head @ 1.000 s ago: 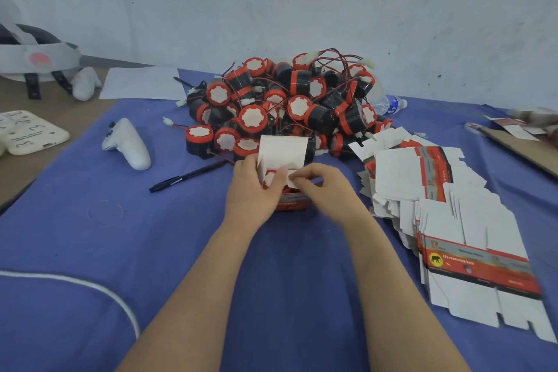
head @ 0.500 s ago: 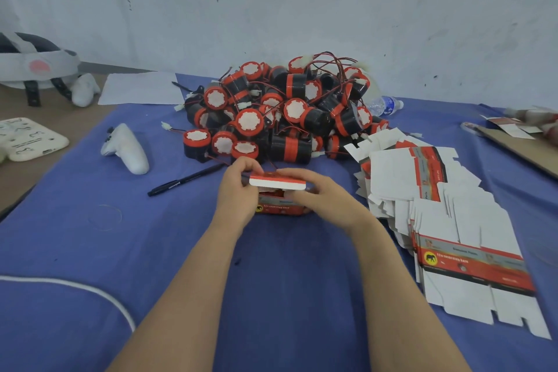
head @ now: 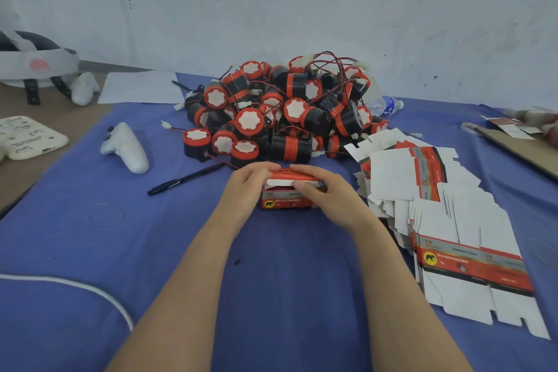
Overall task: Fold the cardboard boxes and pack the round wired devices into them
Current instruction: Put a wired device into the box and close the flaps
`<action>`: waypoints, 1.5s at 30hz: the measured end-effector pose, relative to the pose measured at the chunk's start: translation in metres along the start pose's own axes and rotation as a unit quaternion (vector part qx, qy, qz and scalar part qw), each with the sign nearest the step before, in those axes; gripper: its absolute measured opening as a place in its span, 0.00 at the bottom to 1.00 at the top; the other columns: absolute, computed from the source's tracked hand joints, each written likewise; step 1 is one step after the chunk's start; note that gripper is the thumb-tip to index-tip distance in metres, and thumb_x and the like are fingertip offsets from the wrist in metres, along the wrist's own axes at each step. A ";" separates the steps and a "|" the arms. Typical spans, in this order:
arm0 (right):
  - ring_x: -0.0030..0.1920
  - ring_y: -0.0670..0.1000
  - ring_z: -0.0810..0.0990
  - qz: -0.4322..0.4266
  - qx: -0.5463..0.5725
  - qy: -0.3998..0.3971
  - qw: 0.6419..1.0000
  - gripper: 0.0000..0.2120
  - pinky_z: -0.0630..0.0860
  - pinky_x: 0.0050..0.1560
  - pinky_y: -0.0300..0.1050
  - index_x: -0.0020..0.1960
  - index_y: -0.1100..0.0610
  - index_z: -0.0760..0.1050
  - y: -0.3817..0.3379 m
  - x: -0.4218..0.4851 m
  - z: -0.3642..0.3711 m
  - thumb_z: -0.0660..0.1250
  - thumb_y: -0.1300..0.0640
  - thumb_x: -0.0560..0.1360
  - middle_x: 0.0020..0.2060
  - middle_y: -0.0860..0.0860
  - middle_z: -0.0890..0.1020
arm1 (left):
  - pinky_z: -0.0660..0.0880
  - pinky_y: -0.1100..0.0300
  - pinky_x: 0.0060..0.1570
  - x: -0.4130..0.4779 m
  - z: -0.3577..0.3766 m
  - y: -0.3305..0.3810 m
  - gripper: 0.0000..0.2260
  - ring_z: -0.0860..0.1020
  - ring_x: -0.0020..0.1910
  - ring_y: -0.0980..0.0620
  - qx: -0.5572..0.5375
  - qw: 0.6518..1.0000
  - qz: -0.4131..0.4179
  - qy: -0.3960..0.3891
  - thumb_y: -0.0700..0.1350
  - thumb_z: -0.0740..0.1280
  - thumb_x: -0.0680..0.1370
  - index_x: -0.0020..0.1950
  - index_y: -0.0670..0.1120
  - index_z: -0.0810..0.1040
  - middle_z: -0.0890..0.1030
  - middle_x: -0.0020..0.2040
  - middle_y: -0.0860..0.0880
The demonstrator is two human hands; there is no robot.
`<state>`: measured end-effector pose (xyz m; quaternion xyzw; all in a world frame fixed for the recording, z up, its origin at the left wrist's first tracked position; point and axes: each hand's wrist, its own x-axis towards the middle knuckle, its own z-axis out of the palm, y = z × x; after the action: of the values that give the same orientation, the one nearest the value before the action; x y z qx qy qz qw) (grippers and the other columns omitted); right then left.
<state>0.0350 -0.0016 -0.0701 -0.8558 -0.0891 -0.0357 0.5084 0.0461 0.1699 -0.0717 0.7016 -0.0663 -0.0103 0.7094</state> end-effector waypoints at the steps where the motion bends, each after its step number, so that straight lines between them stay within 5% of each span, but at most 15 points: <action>1: 0.48 0.35 0.77 -0.001 -0.002 -0.005 1.000 0.15 0.73 0.45 0.28 0.64 0.45 0.74 -0.001 0.000 0.000 0.65 0.54 0.78 0.52 0.39 0.78 | 0.76 0.69 0.37 0.000 0.001 -0.001 0.12 0.80 0.45 0.59 0.015 1.000 0.006 -0.001 0.41 0.60 0.79 0.49 0.55 0.81 0.81 0.50 0.53; 7: 0.56 0.41 0.74 0.004 -0.027 -0.027 0.999 0.16 0.71 0.53 0.29 0.68 0.47 0.72 -0.003 0.001 0.004 0.59 0.51 0.81 0.58 0.44 0.76 | 0.74 0.66 0.40 0.001 0.002 -0.005 0.10 0.78 0.50 0.54 0.091 0.996 0.025 -0.008 0.42 0.62 0.79 0.49 0.57 0.78 0.78 0.53 0.52; 12: 0.47 0.37 0.75 0.047 0.026 0.039 0.998 0.13 0.69 0.40 0.20 0.60 0.43 0.75 -0.003 0.005 0.018 0.53 0.51 0.83 0.50 0.40 0.76 | 0.73 0.68 0.38 0.003 0.005 -0.004 0.10 0.77 0.49 0.56 0.039 0.999 -0.021 0.019 0.42 0.62 0.79 0.49 0.57 0.79 0.79 0.54 0.52; 17: 0.55 0.44 0.73 0.064 0.037 0.050 0.996 0.17 0.69 0.45 0.26 0.70 0.50 0.69 -0.001 0.008 0.023 0.53 0.52 0.83 0.57 0.46 0.73 | 0.72 0.67 0.40 0.001 0.006 -0.004 0.14 0.76 0.50 0.57 0.053 0.999 -0.012 0.007 0.39 0.60 0.78 0.49 0.59 0.77 0.77 0.53 0.54; 22: 0.58 0.44 0.71 0.067 0.027 0.044 0.996 0.18 0.67 0.46 0.27 0.71 0.49 0.67 -0.001 0.009 0.025 0.52 0.51 0.83 0.59 0.45 0.71 | 0.77 0.61 0.43 0.001 0.015 -0.001 0.19 0.78 0.52 0.51 -0.016 0.997 -0.036 0.071 0.34 0.54 0.79 0.46 0.53 0.80 0.80 0.54 0.47; 26: 0.58 0.44 0.71 0.070 0.025 0.048 0.996 0.18 0.67 0.53 0.33 0.71 0.49 0.67 -0.001 0.009 0.026 0.52 0.51 0.83 0.63 0.48 0.72 | 0.75 0.65 0.40 0.001 0.015 -0.001 0.15 0.77 0.49 0.55 -0.012 0.997 -0.022 0.068 0.37 0.57 0.79 0.48 0.54 0.79 0.79 0.52 0.52; 29: 0.58 0.44 0.71 0.070 0.025 0.047 0.996 0.18 0.68 0.48 0.29 0.71 0.49 0.67 -0.001 0.009 0.026 0.52 0.52 0.83 0.66 0.50 0.73 | 0.73 0.68 0.37 0.000 0.019 -0.004 0.16 0.77 0.47 0.57 0.007 0.997 -0.015 0.080 0.37 0.57 0.80 0.47 0.56 0.78 0.77 0.50 0.55; 32: 0.60 0.45 0.71 0.071 0.015 0.038 0.997 0.17 0.67 0.49 0.29 0.71 0.47 0.68 -0.001 0.009 0.026 0.52 0.51 0.83 0.67 0.50 0.71 | 0.77 0.60 0.43 0.001 0.023 -0.004 0.16 0.77 0.49 0.54 -0.014 0.994 -0.028 0.108 0.36 0.54 0.79 0.48 0.51 0.79 0.79 0.51 0.51; 39: 0.59 0.42 0.67 0.057 -0.028 0.039 0.997 0.18 0.62 0.58 0.34 0.71 0.46 0.68 -0.005 0.010 0.031 0.51 0.52 0.83 0.69 0.50 0.69 | 0.75 0.59 0.44 0.000 0.036 -0.005 0.12 0.74 0.44 0.55 0.129 0.972 0.020 0.197 0.38 0.56 0.80 0.48 0.52 0.75 0.73 0.42 0.58; 45: 0.61 0.45 0.67 0.056 -0.043 0.037 0.997 0.18 0.62 0.59 0.35 0.73 0.46 0.65 -0.004 0.011 0.035 0.51 0.51 0.83 0.71 0.51 0.66 | 0.74 0.62 0.45 0.002 0.026 -0.004 0.15 0.76 0.49 0.53 0.097 0.978 0.006 0.185 0.38 0.55 0.80 0.50 0.48 0.81 0.78 0.51 0.51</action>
<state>0.0437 0.0319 -0.0814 -0.8787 -0.0203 -0.0425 0.4750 0.0461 0.1442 -0.0750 0.7561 0.0613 0.1309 0.6383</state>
